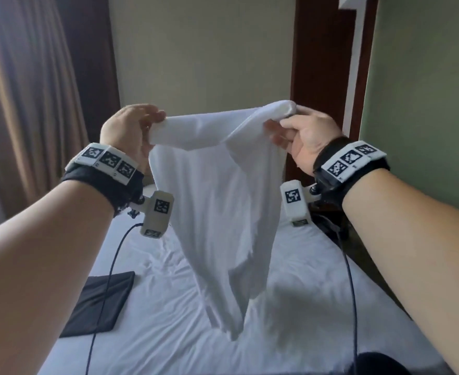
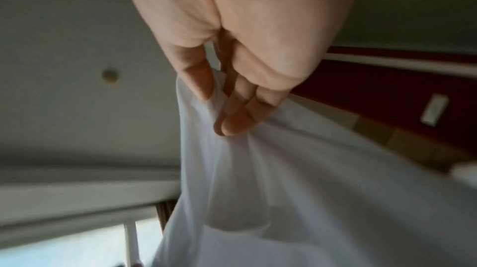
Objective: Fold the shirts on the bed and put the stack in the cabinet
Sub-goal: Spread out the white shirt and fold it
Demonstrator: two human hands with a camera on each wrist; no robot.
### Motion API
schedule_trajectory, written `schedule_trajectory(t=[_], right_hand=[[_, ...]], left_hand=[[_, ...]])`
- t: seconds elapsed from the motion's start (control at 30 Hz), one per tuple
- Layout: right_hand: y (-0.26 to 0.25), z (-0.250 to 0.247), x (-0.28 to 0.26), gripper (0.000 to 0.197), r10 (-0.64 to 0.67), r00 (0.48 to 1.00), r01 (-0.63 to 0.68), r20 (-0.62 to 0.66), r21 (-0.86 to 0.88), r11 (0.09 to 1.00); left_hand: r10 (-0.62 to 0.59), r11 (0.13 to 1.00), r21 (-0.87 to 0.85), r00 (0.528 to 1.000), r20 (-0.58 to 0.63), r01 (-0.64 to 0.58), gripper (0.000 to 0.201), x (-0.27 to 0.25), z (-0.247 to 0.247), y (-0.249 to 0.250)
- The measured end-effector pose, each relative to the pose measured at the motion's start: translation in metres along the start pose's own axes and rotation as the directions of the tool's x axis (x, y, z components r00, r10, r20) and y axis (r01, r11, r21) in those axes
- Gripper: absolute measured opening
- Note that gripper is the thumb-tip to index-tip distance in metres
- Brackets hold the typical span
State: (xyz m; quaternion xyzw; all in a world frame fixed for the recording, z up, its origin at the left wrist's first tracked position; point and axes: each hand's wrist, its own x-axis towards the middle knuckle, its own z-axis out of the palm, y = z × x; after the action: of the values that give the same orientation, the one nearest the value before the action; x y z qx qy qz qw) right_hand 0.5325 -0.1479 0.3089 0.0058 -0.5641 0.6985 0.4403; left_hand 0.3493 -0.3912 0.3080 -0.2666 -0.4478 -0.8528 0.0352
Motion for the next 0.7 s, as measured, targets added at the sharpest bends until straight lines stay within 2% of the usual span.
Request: schedule_trajectory(t=[0.03,0.07,0.1,0.17,0.23,0.27,0.33,0.37,0.47,0.57,0.63,0.67,0.7], right_hand=[[-0.002,-0.002,-0.002,0.029,-0.033,0.999,0.033,0.007,-0.168,0.985],[-0.001,-0.006,-0.003,0.025,-0.056,0.998,0.059,0.019,-0.344,0.937],[0.003,-0.013,-0.005,0.023,-0.068,0.997,0.075,0.032,-0.503,0.861],[0.017,-0.031,-0.009,0.024,-0.058,0.998,0.067,0.038,-0.712,0.699],[0.035,-0.050,-0.013,0.026,-0.003,1.000,0.002,0.001,-0.806,0.592],[0.045,-0.059,-0.014,0.025,0.038,0.999,-0.040,-0.023,-0.827,0.561],[0.068,-0.076,-0.016,0.021,0.133,0.989,-0.126,-0.065,-0.840,0.527],[0.080,-0.083,-0.016,0.018,0.175,0.981,-0.164,-0.084,-0.839,0.519],[0.120,-0.105,-0.017,0.011,0.347,0.925,-0.323,-0.154,-0.799,0.507],[0.157,-0.129,-0.021,0.011,0.556,0.805,-0.479,-0.208,-0.780,0.403],[0.179,-0.145,-0.021,0.013,0.651,0.718,-0.560,-0.246,-0.759,0.331],[0.189,-0.154,-0.020,0.013,0.686,0.677,-0.594,-0.265,-0.747,0.298],[0.197,-0.162,-0.019,0.014,0.715,0.638,-0.623,-0.286,-0.736,0.263]], left_hand=[[0.022,0.984,0.178,0.998,0.054,-0.031,0.022,0.002,-0.005,-0.009],[0.021,0.924,0.378,0.993,0.116,-0.063,0.023,0.002,-0.011,-0.020],[-0.004,0.820,0.563,0.984,0.176,-0.097,0.026,0.002,-0.016,-0.031],[-0.083,0.531,0.827,0.960,0.267,-0.184,0.035,-0.002,-0.027,-0.053],[-0.224,0.221,0.934,0.918,0.328,-0.280,0.040,-0.010,-0.033,-0.075],[-0.298,0.100,0.941,0.892,0.339,-0.324,0.038,-0.014,-0.035,-0.087],[-0.431,-0.106,0.908,0.842,0.325,-0.405,0.025,-0.022,-0.038,-0.109],[-0.486,-0.176,0.886,0.820,0.301,-0.429,0.021,-0.025,-0.039,-0.119],[-0.604,-0.257,0.860,0.768,0.212,-0.440,0.027,-0.032,-0.038,-0.149],[-0.675,-0.279,0.880,0.731,0.105,-0.384,0.040,-0.031,-0.039,-0.181],[-0.710,-0.271,0.934,0.703,-0.030,-0.233,0.048,-0.022,-0.050,-0.207],[-0.740,-0.250,0.961,0.663,-0.111,-0.118,0.051,-0.018,-0.058,-0.223],[-0.751,-0.186,0.982,0.638,-0.171,0.044,0.051,-0.012,-0.065,-0.237]])
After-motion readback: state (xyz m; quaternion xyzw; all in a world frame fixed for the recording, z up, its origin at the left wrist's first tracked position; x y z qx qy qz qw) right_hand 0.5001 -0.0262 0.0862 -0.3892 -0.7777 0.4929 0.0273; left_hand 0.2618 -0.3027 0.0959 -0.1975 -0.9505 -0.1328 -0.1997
